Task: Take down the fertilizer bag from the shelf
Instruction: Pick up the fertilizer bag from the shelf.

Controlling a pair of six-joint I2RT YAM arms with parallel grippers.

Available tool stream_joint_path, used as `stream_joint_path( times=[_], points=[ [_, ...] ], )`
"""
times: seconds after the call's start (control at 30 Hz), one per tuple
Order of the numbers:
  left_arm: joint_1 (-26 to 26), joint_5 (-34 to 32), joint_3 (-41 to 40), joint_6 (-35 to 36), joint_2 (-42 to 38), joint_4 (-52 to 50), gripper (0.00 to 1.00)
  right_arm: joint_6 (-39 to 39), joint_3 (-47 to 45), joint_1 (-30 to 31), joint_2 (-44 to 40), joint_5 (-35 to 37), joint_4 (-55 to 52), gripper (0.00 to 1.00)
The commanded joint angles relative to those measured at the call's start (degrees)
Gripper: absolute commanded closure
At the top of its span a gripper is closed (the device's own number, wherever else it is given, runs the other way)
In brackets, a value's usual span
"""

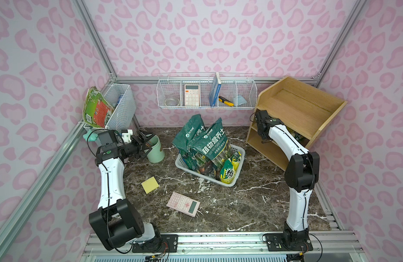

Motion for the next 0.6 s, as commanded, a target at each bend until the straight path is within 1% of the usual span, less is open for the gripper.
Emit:
stream_joint_path(
  times=[0.0,0.1,0.23,0.37,0.43,0.5,0.57],
  points=[
    [-0.06,1.06,-0.26,0.47,-0.31,1.25,0.01,3.6,-2.54,5.59,-4.78,-0.3,3.24,1.0],
    [-0.74,0.84,0.09,1.41,-0.03,0.02,0.01,4.39,-5.67,11.98,-10.39,-0.03,5.09,1.0],
    [-2.49,-0.4,1.67,3.99,0.5,-3.73,0.01,7.05,-9.09,20.65,-17.26,3.85,5.59,1.0],
    [-3.14,-1.47,2.51,5.14,0.49,-5.15,0.01,10.98,-13.75,26.76,-23.36,6.03,5.57,1.0],
    [-3.01,-1.49,2.7,5.24,0.5,-5.41,0.01,10.85,-17.55,28.54,-26.7,4.58,8.55,1.0],
    [-3.05,-1.49,2.58,5.19,0.5,-5.36,0.01,10.33,-20.81,30.56,-30.05,1.4,11.53,1.0],
    [-3.05,-1.35,2.66,5.14,0.59,-5.39,0.01,8.22,-24.15,34.06,-33.91,0.05,16.14,1.0]
  ],
)
